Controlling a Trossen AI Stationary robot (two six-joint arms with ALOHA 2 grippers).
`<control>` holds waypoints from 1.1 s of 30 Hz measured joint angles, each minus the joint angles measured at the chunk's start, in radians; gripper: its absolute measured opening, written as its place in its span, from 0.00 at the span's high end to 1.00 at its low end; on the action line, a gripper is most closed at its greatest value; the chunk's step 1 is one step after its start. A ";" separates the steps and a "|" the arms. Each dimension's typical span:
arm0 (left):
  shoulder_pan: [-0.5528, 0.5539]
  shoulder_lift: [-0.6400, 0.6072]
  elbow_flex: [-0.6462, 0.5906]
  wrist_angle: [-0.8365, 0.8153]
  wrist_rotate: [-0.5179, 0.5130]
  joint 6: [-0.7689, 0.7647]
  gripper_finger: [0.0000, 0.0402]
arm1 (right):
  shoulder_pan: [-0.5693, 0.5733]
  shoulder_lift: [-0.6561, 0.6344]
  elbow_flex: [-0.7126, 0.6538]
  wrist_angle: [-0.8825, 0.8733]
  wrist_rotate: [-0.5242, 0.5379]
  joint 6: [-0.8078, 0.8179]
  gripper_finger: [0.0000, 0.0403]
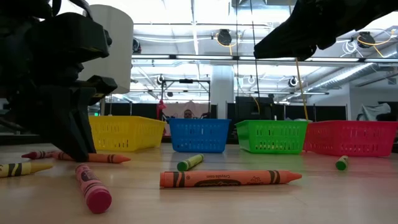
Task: Sort crayons
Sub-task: Put the orange crayon into the red bin
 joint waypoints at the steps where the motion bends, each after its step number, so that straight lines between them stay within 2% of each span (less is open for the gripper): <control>1: 0.000 0.000 0.003 -0.001 0.000 0.001 0.99 | 0.002 0.000 0.000 0.000 0.000 0.000 0.76; 10: 0.001 -0.043 0.058 0.002 -0.001 0.026 0.99 | 0.003 0.006 0.000 0.002 0.001 0.022 0.76; 17: 0.001 -0.152 0.084 0.009 -0.019 0.026 0.99 | 0.003 0.096 0.000 0.084 0.001 0.018 0.76; 25: -0.007 -0.270 0.089 0.103 -0.080 0.076 1.00 | 0.003 0.267 0.000 0.358 0.001 -0.022 0.76; 31: -0.015 -0.270 0.089 0.093 -0.075 0.077 1.00 | 0.003 0.380 0.000 0.574 -0.003 -0.039 0.76; 33: -0.015 -0.253 0.089 0.055 -0.044 0.060 1.00 | 0.006 0.401 -0.001 0.618 -0.009 -0.038 0.76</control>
